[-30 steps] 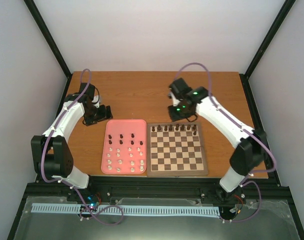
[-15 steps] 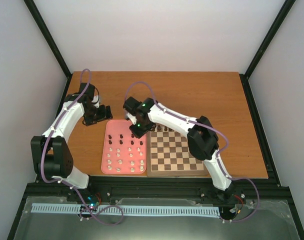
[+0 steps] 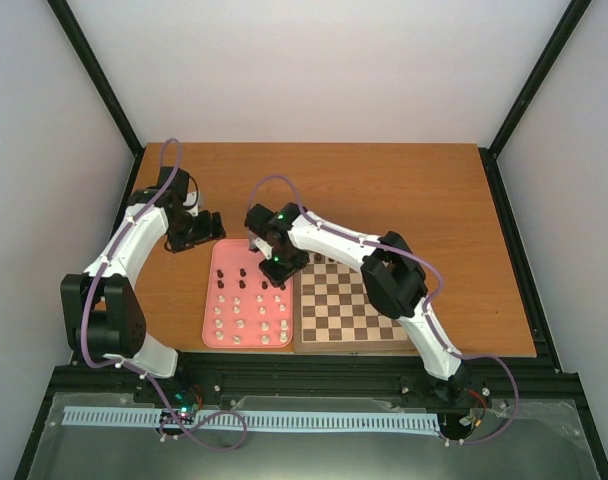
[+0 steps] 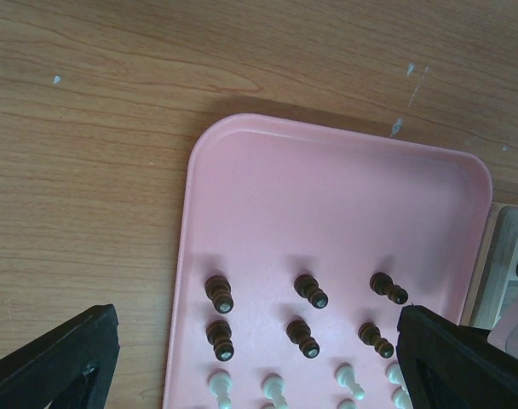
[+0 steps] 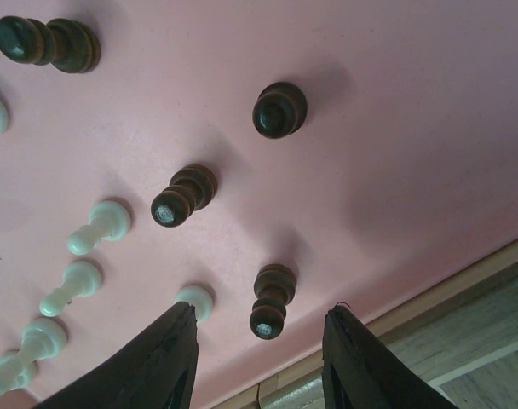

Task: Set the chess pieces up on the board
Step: Pick up the chess piece from the storage box, then place the chess piece on the chessboard, then pick up the chess piece from the storage box.

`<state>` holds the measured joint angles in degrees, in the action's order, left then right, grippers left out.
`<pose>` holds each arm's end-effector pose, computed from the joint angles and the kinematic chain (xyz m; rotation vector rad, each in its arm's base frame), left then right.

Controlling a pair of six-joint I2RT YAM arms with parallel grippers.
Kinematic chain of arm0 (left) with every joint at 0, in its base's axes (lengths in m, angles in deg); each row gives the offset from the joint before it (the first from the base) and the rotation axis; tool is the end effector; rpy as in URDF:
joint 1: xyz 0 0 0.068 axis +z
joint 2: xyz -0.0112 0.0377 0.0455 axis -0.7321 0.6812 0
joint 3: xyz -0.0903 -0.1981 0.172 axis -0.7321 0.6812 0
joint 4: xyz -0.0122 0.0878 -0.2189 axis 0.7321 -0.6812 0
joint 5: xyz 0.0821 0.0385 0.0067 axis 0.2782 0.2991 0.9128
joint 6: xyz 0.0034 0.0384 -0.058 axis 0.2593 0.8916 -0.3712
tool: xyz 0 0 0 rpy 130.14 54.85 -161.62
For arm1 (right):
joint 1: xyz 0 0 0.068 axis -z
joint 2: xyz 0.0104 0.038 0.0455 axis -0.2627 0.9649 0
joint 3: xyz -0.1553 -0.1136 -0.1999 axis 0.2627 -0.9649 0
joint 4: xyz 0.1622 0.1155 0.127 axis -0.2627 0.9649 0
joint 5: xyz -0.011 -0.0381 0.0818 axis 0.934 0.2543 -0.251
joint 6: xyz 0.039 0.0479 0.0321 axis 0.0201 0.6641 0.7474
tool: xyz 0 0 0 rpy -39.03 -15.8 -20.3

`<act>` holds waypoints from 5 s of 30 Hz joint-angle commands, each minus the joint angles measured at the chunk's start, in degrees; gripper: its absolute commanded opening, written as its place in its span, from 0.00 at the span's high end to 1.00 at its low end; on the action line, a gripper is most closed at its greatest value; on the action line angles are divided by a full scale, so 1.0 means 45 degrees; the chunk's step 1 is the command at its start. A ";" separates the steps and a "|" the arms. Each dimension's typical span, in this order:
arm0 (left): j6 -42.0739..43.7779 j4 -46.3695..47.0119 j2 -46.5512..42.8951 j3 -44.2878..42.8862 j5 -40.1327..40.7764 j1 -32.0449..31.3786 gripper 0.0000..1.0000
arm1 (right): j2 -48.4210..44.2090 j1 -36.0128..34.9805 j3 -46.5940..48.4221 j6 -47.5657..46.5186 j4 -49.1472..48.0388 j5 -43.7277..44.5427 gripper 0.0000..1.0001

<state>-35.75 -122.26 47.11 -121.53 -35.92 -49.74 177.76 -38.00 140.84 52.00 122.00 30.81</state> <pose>0.2706 -0.0238 0.2538 -0.3364 2.8262 -0.3566 0.2518 0.3513 0.1805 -1.2650 2.8332 0.2912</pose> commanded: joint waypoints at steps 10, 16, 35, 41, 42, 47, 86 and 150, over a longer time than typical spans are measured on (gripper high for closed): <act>0.0139 0.0118 -0.0347 0.0007 -0.0148 -0.0012 0.00 | 0.0742 -0.0026 -0.0011 -0.0046 0.0382 -0.0040 0.66; 0.0142 0.0115 -0.0258 -0.0016 -0.0168 -0.0026 0.00 | 0.0813 0.0008 0.0107 -0.0081 0.0355 0.0083 0.68; 0.0181 0.0045 -0.0162 -0.0148 -0.0060 -0.0023 0.00 | -0.2094 0.0704 -0.0389 0.0424 0.0198 0.1143 0.97; 0.0208 0.0044 -0.0032 -0.0178 -0.0039 -0.0022 0.00 | -0.4602 0.1880 -0.3034 0.0852 0.0335 0.1469 0.97; 0.0197 0.0042 -0.0013 -0.0169 -0.0050 -0.0012 0.00 | -0.5008 0.2078 -0.3557 0.0904 0.0298 0.1554 0.97; 0.0187 0.0061 0.0133 -0.0197 -0.0057 -0.0011 0.00 | -0.6824 0.3562 -0.6041 0.1180 0.0148 0.1356 0.97; 0.0280 -0.0154 0.1019 -0.1061 0.0056 -0.0017 0.00 | -0.5596 0.7005 -0.8554 0.0717 -0.2103 0.1551 0.95; 0.0069 0.0137 0.0766 -0.0720 -0.0346 -0.0022 0.00 | 0.1081 0.1103 0.3539 -0.0361 0.0347 -0.1719 0.60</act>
<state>-35.45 -122.26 52.40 -124.83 -36.69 -49.74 180.21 -31.18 151.40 52.59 121.43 25.67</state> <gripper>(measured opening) 0.997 0.401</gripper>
